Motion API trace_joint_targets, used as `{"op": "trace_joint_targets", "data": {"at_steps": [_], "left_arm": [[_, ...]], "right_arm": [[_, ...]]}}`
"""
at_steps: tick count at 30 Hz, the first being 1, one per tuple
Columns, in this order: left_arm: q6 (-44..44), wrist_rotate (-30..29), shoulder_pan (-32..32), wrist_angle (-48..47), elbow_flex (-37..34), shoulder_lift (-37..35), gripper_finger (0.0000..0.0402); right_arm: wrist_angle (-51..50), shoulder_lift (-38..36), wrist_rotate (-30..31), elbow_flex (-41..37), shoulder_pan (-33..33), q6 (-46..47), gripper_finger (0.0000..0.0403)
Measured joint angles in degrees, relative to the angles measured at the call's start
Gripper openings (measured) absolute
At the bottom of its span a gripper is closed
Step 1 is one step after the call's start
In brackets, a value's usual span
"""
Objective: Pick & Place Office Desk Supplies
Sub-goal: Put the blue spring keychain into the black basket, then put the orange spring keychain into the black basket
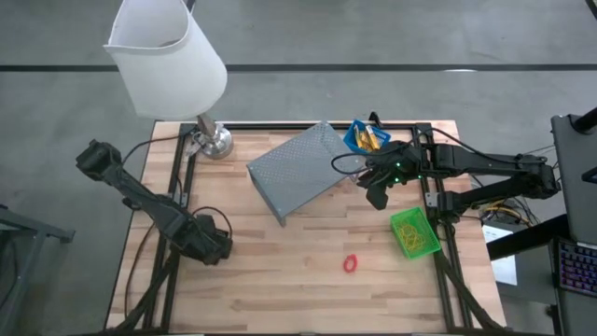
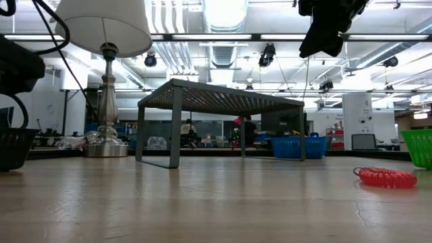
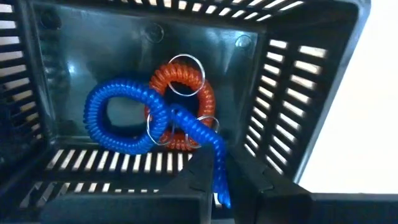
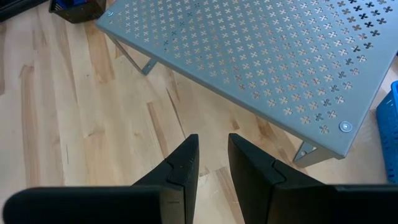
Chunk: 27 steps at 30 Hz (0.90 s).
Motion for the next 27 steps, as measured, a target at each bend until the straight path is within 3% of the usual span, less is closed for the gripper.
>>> {"op": "trace_joint_targets", "data": {"at_steps": [17, 27], "left_arm": [[1.42, -0.43, 0.0, -1.09, -0.06, -1.33, 0.0127], [1.04, 0.86, 0.0, -11.25, 3.58, -4.39, 0.0134]], "right_arm": [[0.0, 0.0, 0.0, 0.02, -0.02, 0.0, 0.0084], [0.01, 0.0, 0.0, 0.01, -0.02, 0.01, 0.0084]]}}
